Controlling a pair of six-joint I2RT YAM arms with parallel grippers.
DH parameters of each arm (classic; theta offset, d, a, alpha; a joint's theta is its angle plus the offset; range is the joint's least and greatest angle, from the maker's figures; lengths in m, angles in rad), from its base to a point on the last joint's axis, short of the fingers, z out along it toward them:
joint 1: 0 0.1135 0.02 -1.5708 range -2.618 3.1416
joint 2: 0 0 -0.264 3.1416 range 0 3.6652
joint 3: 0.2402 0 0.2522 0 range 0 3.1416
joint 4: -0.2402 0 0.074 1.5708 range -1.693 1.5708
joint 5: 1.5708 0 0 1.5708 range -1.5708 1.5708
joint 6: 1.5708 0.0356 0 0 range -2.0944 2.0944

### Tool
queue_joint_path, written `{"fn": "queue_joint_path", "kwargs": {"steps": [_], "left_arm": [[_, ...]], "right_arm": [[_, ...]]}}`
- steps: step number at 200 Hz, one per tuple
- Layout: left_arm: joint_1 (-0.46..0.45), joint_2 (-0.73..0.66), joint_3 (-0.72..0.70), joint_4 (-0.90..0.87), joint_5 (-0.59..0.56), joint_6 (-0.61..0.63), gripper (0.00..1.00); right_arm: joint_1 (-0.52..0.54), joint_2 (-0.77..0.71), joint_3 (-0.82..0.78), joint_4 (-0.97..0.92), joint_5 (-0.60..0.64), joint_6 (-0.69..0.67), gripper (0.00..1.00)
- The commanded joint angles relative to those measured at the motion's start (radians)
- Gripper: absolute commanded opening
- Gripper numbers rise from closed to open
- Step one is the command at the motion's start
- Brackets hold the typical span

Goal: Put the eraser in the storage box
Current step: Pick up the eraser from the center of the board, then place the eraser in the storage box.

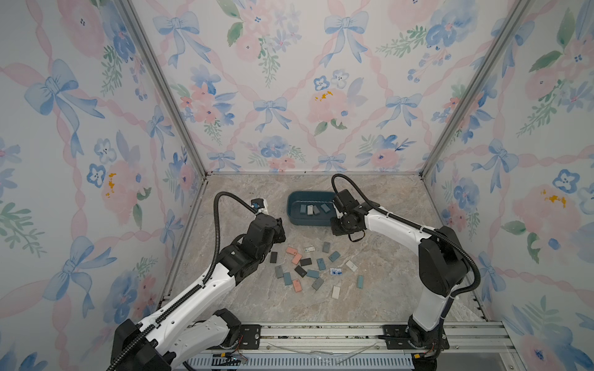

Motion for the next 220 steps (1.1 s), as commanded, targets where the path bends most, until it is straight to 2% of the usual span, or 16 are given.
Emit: {"fn": "queue_joint_path", "kwargs": {"steps": [1,126,175,220], "left_arm": [[0.001,-0.029,-0.020,0.007,-0.023,-0.002,0.41],[0.007,-0.125,-0.114,-0.003,-0.051,-0.056,0.41],[0.009,-0.125,-0.117,-0.009,-0.045,-0.063,0.41],[0.009,-0.127,-0.120,-0.011,-0.045,-0.068,0.41]], "right_arm": [[-0.017,0.019,0.099,-0.050,-0.016,-0.045,0.31],[-0.037,0.458,0.692,-0.193,-0.068,-0.124,0.31],[-0.042,0.579,0.803,-0.234,-0.070,-0.117,0.30],[-0.047,0.622,0.808,-0.232,-0.063,-0.104,0.31]]}}
